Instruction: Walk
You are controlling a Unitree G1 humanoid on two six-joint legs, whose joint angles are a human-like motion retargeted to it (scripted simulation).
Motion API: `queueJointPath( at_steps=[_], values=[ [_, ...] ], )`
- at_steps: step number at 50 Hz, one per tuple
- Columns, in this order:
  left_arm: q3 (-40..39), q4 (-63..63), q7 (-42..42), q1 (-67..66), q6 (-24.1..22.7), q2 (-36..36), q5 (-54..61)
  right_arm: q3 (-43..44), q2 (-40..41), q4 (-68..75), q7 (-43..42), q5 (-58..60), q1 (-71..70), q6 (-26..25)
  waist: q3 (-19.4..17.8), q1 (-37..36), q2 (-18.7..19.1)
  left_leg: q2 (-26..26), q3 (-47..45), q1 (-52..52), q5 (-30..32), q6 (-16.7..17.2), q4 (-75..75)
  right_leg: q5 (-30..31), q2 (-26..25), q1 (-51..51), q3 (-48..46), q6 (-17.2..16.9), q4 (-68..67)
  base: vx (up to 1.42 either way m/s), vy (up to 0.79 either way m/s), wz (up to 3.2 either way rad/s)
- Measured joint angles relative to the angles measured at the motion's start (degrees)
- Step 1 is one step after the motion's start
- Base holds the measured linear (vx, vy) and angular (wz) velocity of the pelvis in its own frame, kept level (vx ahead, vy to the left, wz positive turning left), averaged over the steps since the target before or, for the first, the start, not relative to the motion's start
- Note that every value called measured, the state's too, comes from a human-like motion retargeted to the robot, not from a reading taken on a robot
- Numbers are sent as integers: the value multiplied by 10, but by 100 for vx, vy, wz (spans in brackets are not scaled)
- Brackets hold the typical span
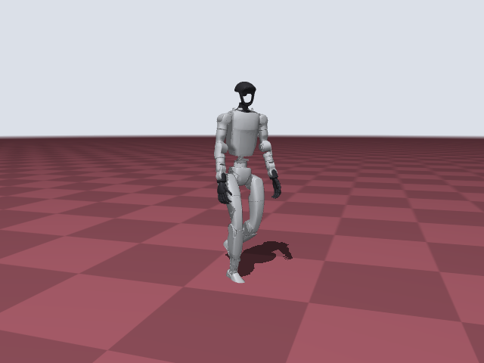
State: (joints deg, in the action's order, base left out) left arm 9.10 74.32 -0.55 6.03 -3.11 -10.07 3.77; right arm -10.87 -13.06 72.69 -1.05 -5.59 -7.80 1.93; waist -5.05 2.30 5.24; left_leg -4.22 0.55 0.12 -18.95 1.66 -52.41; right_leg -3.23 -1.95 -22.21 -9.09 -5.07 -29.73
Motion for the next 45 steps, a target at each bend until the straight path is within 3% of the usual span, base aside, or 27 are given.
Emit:
queueJointPath(
  at_steps=[3, 6, 10, 16, 24, 31, 35, 40, 42, 45],
  values=[
    [-5, 2, 7, -26, 4, -2, -5, -3, -8, -15, 1, 2, 1, 3, -3, -24, 20, -53, -11, -62, 41, -5, -142, -24, -34, 50, -6, 21, 33, 51, -18, -14],
    [-13, -7, 5, -45, 7, -9, -9, -4, -16, -36, -1, 7, -2, 5, -6, -50, 23, -84, -25, -127, 13, -36, -229, -50, -50, 95, -1, 28, 62, 51, -16, -15],
    [-32, -23, -2, -60, 9, -22, -10, -5, -21, -67, -3, 14, -12, 9, -13, -81, 16, -83, -38, -207, -43, -62, -238, -70, -62, 159, 14, 25, 112, 50, -13, -23],
    [-50, -34, -10, -67, 6, -35, -12, -12, -16, -112, 0, 17, -22, 17, -25, -95, -11, -24, -72, -268, -49, -53, -30, -116, -36, 235, 40, 24, 143, 48, -9, -27],
    [-38, -36, -6, -47, 5, -33, -35, -32, -4, -113, 12, 43, -15, 19, -20, -75, -29, 57, -85, -248, 70, -10, 346, -179, -4, 294, 49, 30, 127, 45, -2, 2],
    [-20, -45, -6, -30, 5, -33, -21, -32, 6, -66, 9, 49, 18, 10, -3, -66, -46, 82, -95, -243, 98, -33, 297, -228, 21, 314, 72, 23, 27, 52, 7, -15],
    [-4, -50, -1, -17, 5, -32, -4, -24, 6, -34, 12, 43, 43, 1, 8, -55, -71, 121, -97, -223, 78, -67, 261, -195, 56, 300, 94, -12, -83, 53, 12, 0],
    [18, -69, 2, 9, 2, -36, 2, -11, -4, -14, 24, 24, 51, -5, 18, -32, -106, 185, -93, -173, 55, -107, 296, -42, 101, 221, 130, -87, -287, 48, 11, 24],
    [25, -80, -3, 16, 0, -40, -1, -6, -5, -14, 20, 17, 51, -5, 18, -18, -112, 199, -88, -156, 40, -114, 297, -21, 124, 181, 124, -87, -360, 45, 8, 28],
    [33, -93, -12, 30, -1, -46, -5, -1, -7, -20, 10, 5, 43, -1, 15, -2, -110, 210, -77, -129, 27, -114, 308, -65, 167, 111, 98, -48, -433, 44, 6, 20]
  ],
)
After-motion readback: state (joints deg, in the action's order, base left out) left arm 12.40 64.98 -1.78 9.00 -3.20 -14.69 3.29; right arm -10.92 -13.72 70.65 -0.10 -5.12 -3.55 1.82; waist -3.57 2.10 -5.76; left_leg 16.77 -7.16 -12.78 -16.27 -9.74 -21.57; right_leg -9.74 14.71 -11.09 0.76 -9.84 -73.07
